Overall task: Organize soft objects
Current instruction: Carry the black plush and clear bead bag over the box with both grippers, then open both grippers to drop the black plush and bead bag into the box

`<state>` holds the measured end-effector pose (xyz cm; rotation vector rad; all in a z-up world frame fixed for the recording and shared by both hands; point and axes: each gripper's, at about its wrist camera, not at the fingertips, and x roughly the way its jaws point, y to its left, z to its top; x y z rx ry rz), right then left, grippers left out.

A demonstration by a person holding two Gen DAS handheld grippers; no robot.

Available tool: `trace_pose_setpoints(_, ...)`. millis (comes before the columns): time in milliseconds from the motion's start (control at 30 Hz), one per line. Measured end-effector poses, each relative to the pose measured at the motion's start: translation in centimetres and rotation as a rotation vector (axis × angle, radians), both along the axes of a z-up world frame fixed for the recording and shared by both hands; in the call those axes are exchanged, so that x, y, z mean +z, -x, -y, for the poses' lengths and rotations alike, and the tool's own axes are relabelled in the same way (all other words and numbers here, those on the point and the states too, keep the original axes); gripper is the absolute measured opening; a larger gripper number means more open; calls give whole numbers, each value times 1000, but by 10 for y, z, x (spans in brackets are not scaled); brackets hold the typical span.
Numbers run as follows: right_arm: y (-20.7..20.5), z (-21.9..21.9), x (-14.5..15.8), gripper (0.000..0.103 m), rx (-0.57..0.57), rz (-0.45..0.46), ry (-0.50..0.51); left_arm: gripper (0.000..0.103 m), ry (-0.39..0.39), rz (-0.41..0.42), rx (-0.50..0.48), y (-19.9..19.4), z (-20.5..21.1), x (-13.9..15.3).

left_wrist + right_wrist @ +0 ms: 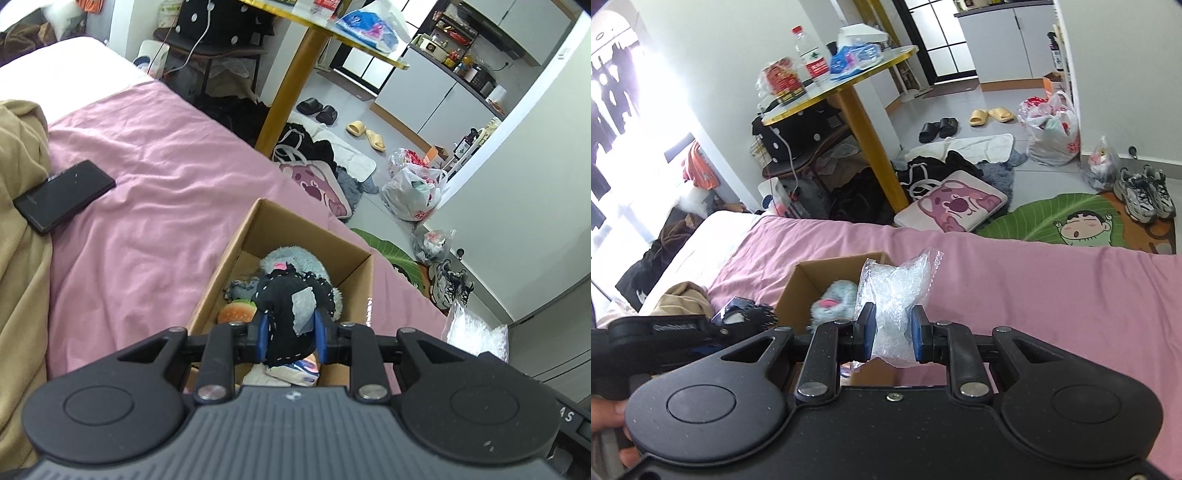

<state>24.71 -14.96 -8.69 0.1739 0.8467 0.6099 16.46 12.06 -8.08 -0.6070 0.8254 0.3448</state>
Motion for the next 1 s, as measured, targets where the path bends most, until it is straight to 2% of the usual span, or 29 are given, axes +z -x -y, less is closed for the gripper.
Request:
trace_pose_setpoints(367, 5, -44, 7, 20, 27, 5, 46, 28, 65, -34, 15, -3, -14, -23)
trace_pose_setpoints(433, 5, -52, 8, 20, 35, 3, 54, 31, 88, -45, 18, -4, -18, -27)
trace_pose_setpoints(500, 6, -58, 8, 20, 44, 3, 63, 43, 118, -53, 23, -4, -23, -29)
trace_pose_setpoints(533, 7, -62, 9, 20, 49, 3, 68, 45, 124, -51, 23, -3, -25, -28)
trace_pose_setpoints(933, 19, -104, 5, 21, 100, -28, 83, 55, 127, 2, 65, 12, -46, -4)
trace_pose_setpoints(1000, 21, -109, 4, 27, 117, -56, 65, 62, 122, 8, 77, 15, -50, 0)
